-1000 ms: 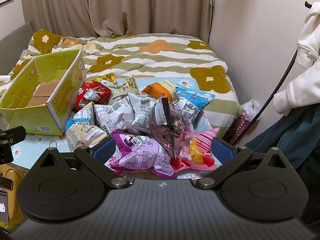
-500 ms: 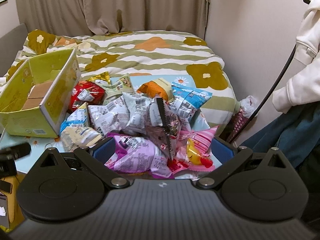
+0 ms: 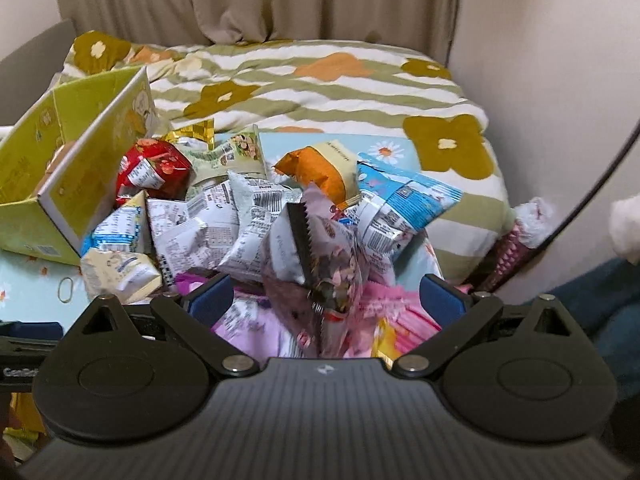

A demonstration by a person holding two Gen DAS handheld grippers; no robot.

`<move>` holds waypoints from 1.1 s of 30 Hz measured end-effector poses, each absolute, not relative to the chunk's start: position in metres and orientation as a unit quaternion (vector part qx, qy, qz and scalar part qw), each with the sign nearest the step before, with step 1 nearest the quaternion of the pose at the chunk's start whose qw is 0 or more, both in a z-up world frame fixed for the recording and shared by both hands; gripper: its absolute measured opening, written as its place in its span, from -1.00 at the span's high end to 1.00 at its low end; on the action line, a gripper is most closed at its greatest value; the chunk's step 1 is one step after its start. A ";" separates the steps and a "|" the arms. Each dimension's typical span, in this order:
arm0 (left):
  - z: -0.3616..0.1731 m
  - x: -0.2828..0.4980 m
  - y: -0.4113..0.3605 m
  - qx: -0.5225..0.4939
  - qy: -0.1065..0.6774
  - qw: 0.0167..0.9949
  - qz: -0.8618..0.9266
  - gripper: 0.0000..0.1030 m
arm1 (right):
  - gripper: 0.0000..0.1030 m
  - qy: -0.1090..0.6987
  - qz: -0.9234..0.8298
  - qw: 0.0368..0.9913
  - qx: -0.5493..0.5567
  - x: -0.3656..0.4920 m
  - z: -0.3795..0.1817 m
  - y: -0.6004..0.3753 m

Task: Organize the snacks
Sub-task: 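Grasp the white-pink snack bag with the left tool while the right tool grasps a patterned purple bag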

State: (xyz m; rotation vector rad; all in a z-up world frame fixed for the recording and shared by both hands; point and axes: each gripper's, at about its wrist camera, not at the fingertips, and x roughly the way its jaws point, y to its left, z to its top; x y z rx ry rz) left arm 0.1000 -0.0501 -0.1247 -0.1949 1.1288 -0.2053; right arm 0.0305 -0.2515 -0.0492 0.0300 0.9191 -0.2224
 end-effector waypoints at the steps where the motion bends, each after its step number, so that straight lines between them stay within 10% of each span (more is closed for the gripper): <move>1: -0.129 0.103 -0.051 -0.099 0.539 0.831 -0.093 -0.82 | -1.00 0.446 -0.103 0.889 0.015 0.035 -0.053 -0.255; 16: -0.152 0.116 -0.065 -0.113 0.553 0.823 -0.069 -0.33 | -1.00 0.485 -0.042 0.873 0.037 0.076 -0.088 -0.278; 22: -0.148 0.110 -0.072 -0.103 0.544 0.830 -0.074 -0.11 | -0.84 0.490 -0.030 0.869 0.056 0.080 -0.095 -0.285; 26: -0.142 0.106 -0.076 -0.092 0.535 0.836 -0.079 0.08 | -0.38 0.487 -0.020 0.871 0.057 0.080 -0.090 -0.287; 33: -0.127 0.098 -0.082 -0.068 0.513 0.851 -0.090 0.23 | -0.31 0.471 -0.015 0.880 0.066 0.072 -0.076 -0.289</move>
